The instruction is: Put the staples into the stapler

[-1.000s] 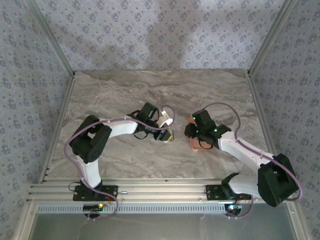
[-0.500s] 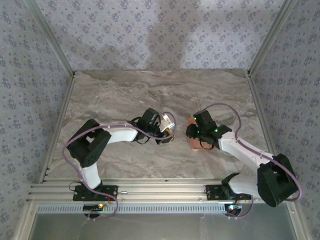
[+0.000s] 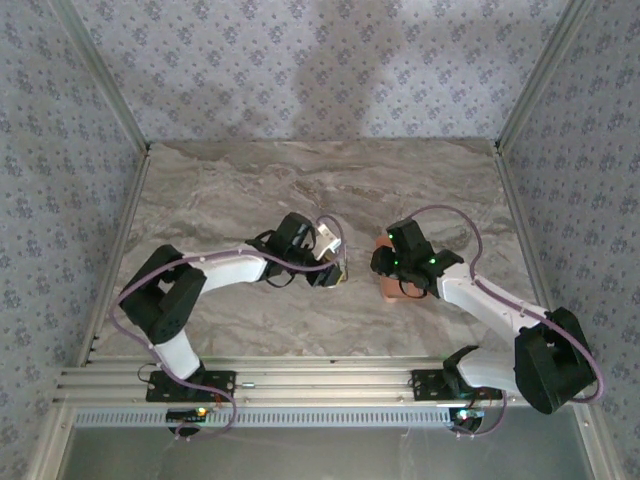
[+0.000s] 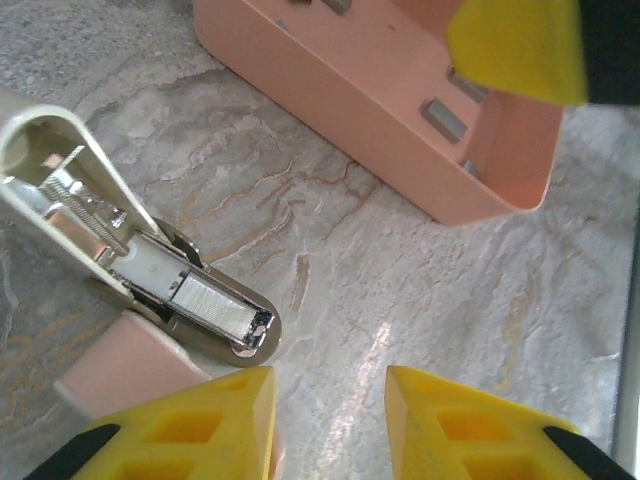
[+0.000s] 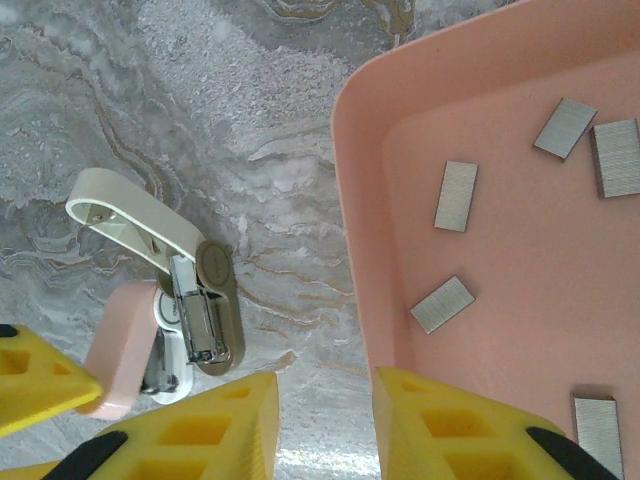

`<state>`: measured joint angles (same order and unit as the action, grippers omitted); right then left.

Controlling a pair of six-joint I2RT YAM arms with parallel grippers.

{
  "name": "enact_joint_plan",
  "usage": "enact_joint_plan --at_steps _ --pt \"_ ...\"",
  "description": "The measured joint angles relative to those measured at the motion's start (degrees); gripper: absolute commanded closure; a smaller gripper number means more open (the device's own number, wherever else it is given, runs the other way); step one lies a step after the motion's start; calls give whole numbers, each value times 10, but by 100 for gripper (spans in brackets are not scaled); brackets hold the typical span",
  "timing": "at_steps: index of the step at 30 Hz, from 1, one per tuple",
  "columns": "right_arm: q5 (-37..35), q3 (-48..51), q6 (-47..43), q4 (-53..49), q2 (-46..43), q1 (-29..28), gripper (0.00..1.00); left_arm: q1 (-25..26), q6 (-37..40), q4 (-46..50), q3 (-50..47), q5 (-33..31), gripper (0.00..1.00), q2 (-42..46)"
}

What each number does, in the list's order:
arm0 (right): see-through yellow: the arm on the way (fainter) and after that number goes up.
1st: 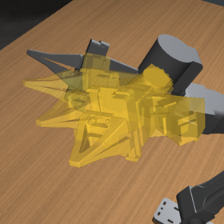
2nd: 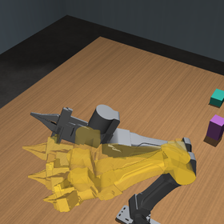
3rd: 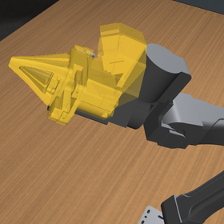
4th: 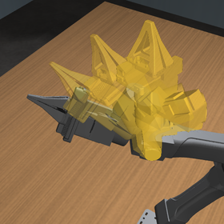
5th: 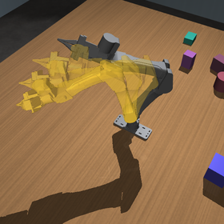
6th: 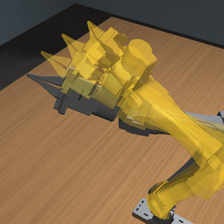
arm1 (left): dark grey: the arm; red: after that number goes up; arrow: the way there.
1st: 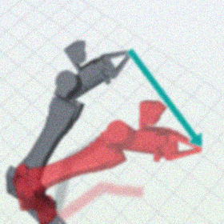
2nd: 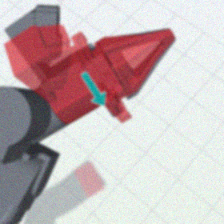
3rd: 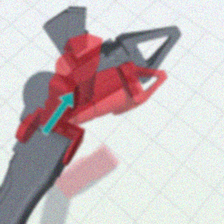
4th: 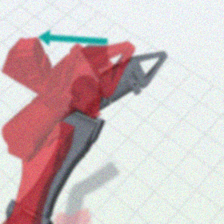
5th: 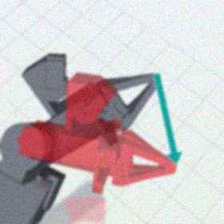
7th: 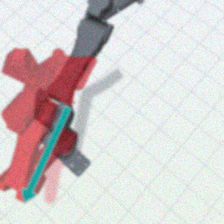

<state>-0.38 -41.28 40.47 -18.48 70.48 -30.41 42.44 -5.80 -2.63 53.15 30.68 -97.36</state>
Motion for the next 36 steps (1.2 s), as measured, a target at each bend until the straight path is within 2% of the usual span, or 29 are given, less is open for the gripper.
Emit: enact_joint_plan --at_steps 8,12,17,22,36 --pt "3 0 0 3 0 0 69 -43 -150 26 0 5 61 58" --pt "7 0 0 5 0 0 69 -67 -222 61 0 31 60 55" --pt "12 0 -3 9 0 -1 69 -69 -286 78 0 73 56 36" --pt "13 0 -4 12 0 -2 69 -68 -313 104 12 101 54 -4" --pt "13 0 -7 11 0 -3 69 -68 -342 95 15 104 55 -40"
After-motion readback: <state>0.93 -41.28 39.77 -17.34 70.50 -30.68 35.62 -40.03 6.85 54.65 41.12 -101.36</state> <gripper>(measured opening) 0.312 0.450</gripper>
